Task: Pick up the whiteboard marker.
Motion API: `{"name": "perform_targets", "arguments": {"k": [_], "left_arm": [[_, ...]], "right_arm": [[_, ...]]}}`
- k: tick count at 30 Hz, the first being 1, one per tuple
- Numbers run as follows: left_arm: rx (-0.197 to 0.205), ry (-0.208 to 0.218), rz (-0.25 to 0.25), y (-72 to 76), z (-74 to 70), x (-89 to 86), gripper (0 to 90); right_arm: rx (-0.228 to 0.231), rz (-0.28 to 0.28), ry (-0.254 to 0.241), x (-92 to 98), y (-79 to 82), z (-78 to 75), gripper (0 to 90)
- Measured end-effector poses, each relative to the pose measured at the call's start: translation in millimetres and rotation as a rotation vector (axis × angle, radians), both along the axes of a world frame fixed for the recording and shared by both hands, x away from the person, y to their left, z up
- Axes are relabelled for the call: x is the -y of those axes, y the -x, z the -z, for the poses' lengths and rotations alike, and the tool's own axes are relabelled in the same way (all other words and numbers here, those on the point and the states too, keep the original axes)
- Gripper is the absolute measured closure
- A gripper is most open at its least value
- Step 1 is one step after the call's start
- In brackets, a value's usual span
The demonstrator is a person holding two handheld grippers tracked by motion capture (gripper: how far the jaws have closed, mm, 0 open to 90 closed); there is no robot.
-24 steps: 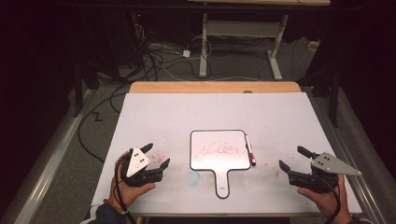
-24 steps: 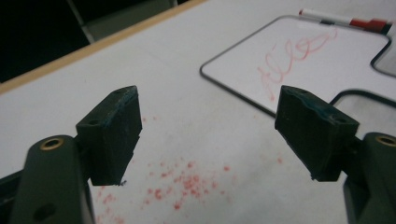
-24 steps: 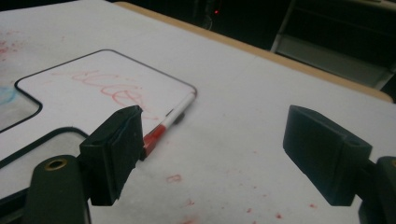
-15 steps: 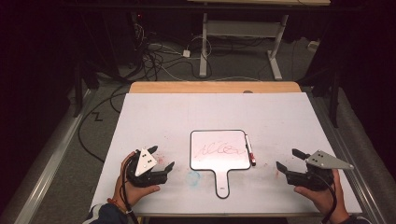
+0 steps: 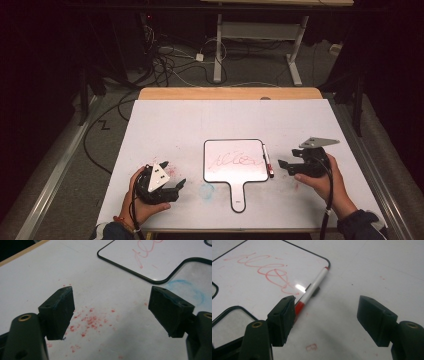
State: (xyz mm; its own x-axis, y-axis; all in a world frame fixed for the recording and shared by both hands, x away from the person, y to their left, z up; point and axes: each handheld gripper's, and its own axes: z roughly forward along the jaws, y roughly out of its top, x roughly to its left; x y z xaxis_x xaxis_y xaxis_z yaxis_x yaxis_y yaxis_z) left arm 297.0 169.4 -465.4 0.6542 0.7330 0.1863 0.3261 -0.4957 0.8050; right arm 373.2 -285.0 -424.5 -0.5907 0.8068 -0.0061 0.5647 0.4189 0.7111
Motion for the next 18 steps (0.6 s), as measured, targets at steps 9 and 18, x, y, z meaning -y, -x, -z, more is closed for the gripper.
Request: {"name": "perform_targets", "arguments": {"k": [9,18], "left_arm": [[-0.019,-0.013,-0.020,3.9,2.4,-3.7,20.1],[-0.019,-0.024,-0.021,5.2,2.5,-2.5,20.3]], "right_arm": [[-0.109,-0.011,-0.009,-33.0,-48.1,9.1,42.4],[-0.194,0.003,-0.015,-45.8,-70.1,26.4,65.1]]}}
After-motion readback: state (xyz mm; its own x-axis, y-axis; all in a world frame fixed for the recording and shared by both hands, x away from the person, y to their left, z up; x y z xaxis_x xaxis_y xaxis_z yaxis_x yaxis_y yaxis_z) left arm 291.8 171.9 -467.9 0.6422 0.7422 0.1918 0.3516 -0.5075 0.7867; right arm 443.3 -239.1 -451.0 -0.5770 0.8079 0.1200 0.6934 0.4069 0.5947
